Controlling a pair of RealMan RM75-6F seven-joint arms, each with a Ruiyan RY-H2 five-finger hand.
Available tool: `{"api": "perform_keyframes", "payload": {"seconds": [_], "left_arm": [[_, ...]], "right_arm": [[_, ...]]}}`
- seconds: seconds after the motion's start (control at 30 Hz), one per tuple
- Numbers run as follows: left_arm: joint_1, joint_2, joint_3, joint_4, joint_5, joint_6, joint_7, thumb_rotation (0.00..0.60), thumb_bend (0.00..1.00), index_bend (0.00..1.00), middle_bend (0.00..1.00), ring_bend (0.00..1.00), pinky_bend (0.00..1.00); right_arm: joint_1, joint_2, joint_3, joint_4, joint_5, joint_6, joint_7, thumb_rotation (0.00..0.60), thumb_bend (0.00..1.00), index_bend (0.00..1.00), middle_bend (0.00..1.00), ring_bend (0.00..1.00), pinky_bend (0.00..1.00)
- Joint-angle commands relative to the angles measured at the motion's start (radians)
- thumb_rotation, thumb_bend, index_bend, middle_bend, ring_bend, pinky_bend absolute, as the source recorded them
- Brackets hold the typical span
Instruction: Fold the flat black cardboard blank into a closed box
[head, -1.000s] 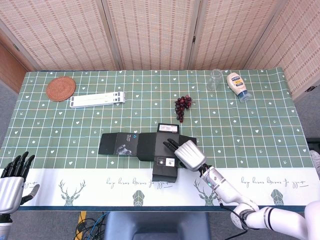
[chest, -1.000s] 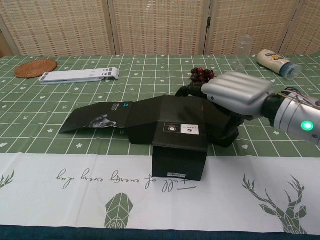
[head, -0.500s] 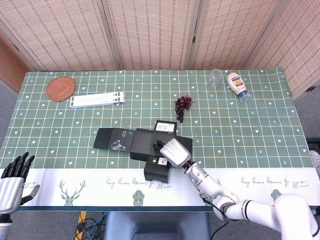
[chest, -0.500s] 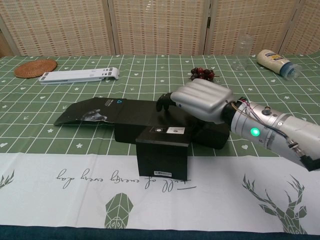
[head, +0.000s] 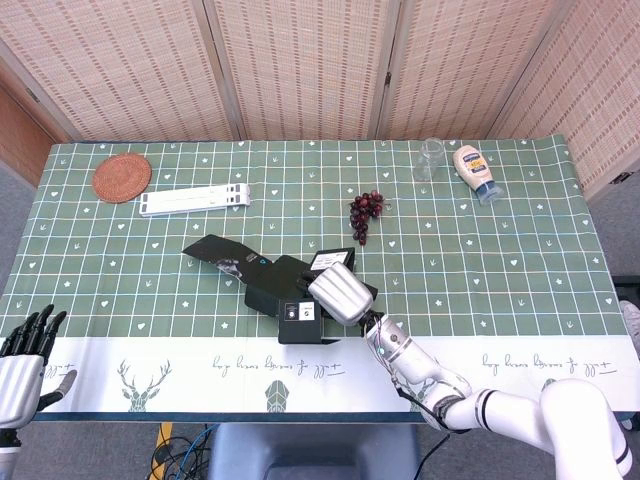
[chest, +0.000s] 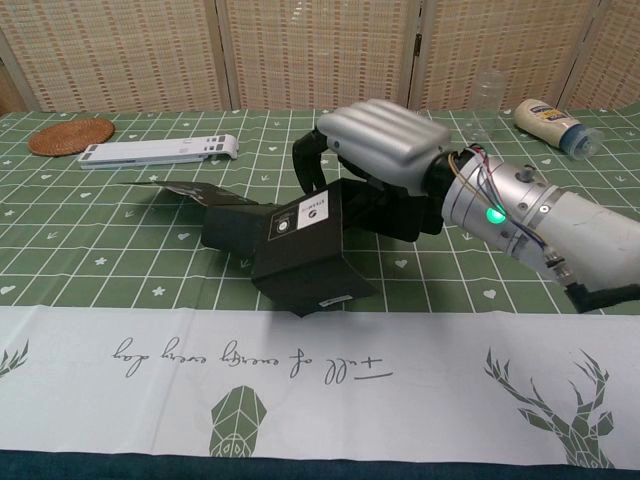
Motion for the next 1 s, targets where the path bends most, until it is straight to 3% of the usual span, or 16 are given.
{"api": "perform_keyframes", "payload": {"seconds": [0.03, 0.3, 0.57, 0.77, 1.0], "left_arm": [[-0.004, -0.003, -0.001, 0.002, -0.001, -0.006, -0.001, 0.6, 0.26, 0.02, 0.0, 0.03, 0.13], [-0.017, -0.013, -0.005, 0.011, -0.004, -0.028, 0.0, 0.6, 0.26, 0.02, 0.0, 0.03, 0.13], [-0.028, -0.02, -0.004, 0.016, -0.013, -0.053, 0.003, 0.6, 0.26, 0.02, 0.0, 0.03, 0.13], [-0.035, -0.023, -0.005, 0.017, -0.013, -0.062, 0.006, 0.6, 0.26, 0.02, 0.0, 0.03, 0.13], [-0.038, -0.026, -0.002, 0.018, -0.019, -0.072, 0.009, 0.6, 0.26, 0.02, 0.0, 0.03, 0.13]], "right_arm": [[-0.02, 0.073, 0.03, -0.117, 0.038, 0.029, 0.089, 0.6, 0.61, 0.65, 0.63, 0.9, 1.0], [-0.068, 0.19, 0.063, -0.326, 0.147, 0.014, 0.287, 0.6, 0.62, 0.65, 0.63, 0.9, 1.0], [-0.106, 0.306, 0.091, -0.466, 0.344, -0.123, 0.54, 0.6, 0.62, 0.65, 0.62, 0.9, 1.0], [-0.107, 0.345, 0.096, -0.492, 0.451, -0.202, 0.571, 0.6, 0.63, 0.65, 0.62, 0.91, 1.0], [-0.051, 0.413, 0.107, -0.501, 0.672, -0.367, 0.532, 0.6, 0.66, 0.65, 0.62, 0.91, 1.0]]}}
